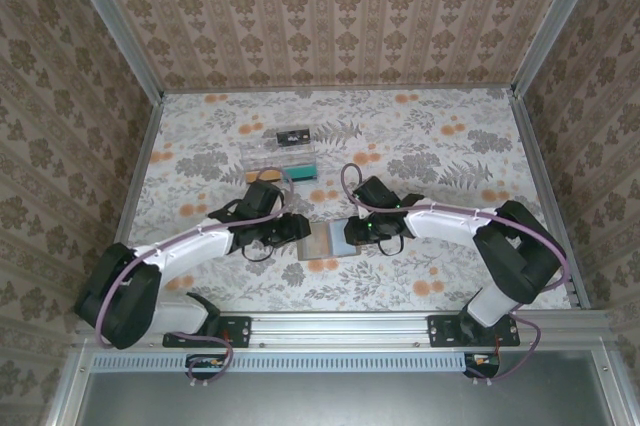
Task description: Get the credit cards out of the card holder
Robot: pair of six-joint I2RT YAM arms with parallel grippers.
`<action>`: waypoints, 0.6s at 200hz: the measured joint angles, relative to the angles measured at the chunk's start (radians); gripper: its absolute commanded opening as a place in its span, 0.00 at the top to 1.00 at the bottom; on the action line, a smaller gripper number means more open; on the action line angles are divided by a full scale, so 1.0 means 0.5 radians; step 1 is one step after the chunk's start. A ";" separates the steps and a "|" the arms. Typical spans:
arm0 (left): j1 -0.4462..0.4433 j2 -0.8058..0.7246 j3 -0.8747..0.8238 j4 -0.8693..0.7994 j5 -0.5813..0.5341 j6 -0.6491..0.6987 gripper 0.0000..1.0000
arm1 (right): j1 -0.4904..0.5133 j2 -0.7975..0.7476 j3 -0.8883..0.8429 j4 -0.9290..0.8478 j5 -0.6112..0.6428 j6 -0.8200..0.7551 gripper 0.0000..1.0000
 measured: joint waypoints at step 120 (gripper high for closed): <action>-0.042 0.243 0.001 0.063 0.050 -0.016 0.61 | 0.044 0.034 -0.003 0.006 0.053 0.023 0.80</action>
